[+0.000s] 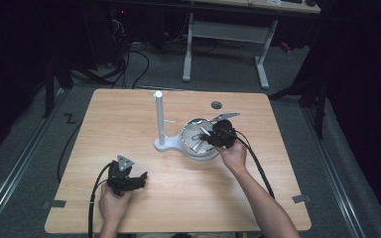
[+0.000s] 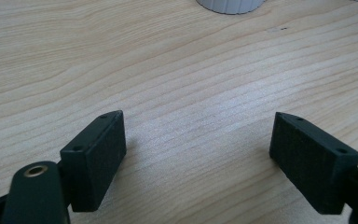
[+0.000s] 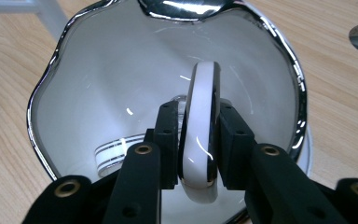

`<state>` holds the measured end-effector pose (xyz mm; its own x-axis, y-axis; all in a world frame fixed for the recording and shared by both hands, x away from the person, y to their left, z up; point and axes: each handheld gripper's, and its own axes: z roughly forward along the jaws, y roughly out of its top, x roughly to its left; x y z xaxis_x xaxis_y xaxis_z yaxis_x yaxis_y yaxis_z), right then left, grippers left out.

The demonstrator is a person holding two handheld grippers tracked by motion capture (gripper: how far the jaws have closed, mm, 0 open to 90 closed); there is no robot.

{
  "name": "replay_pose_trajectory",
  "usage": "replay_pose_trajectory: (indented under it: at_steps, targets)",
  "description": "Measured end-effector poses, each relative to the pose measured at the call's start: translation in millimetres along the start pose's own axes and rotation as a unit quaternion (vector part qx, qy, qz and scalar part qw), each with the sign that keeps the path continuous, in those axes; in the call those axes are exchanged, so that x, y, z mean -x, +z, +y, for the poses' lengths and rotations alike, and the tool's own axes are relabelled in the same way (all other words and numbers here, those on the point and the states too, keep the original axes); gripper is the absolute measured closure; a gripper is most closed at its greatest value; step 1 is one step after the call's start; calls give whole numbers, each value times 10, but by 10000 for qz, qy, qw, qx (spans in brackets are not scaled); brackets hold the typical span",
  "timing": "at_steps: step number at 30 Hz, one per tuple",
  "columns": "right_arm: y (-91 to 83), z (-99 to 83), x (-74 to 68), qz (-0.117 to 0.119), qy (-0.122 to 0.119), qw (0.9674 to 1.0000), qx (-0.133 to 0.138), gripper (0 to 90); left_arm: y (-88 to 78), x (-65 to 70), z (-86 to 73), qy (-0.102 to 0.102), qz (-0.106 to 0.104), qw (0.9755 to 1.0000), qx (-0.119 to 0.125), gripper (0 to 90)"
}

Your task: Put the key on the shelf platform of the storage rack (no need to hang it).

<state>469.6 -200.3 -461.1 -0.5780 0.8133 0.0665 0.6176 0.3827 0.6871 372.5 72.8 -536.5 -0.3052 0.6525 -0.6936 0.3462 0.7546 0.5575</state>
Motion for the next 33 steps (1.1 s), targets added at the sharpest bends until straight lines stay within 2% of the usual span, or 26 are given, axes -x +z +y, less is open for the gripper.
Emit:
replay_pose_trajectory:
  at_steps: [3, 9, 12, 13, 19, 24, 28, 31, 33]
  targets:
    - [9, -5, -12, -23, -25, 10000, -55, 711, 0, 0, -1, 1, 1, 10000, 0, 187]
    - [1, -4, -43, -8, -87, 9999, -76, 629, -5, -7, -4, 66, -37, 10000, -8, 187]
    - [-10, 0, -79, -8, -144, 9999, -50, 578, -6, -7, -5, 61, -36, 10000, -9, 187]
    - [-20, 5, -102, -63, -242, 9997, -19, 561, -6, -7, -5, 60, -35, 10000, -10, 187]
    - [-71, 19, -108, 16, -258, 9996, 125, 520, -11, -5, -9, 44, -30, 10000, -18, 187]
    - [-109, 8, -68, -9, -165, 9998, 93, 492, -12, -5, -10, 43, -32, 10000, -19, 187]
    - [-193, -30, -19, -32, -38, 9996, 277, 495, -12, -5, -9, 48, -35, 10000, -21, 187]
    - [-264, -46, 34, 62, 152, 9991, 381, 492, -12, -4, -10, 37, -30, 10000, -21, 187]
    - [-299, -39, 45, -21, 111, 9990, 438, 492, -12, -4, -10, 44, -34, 10000, -22, 187]
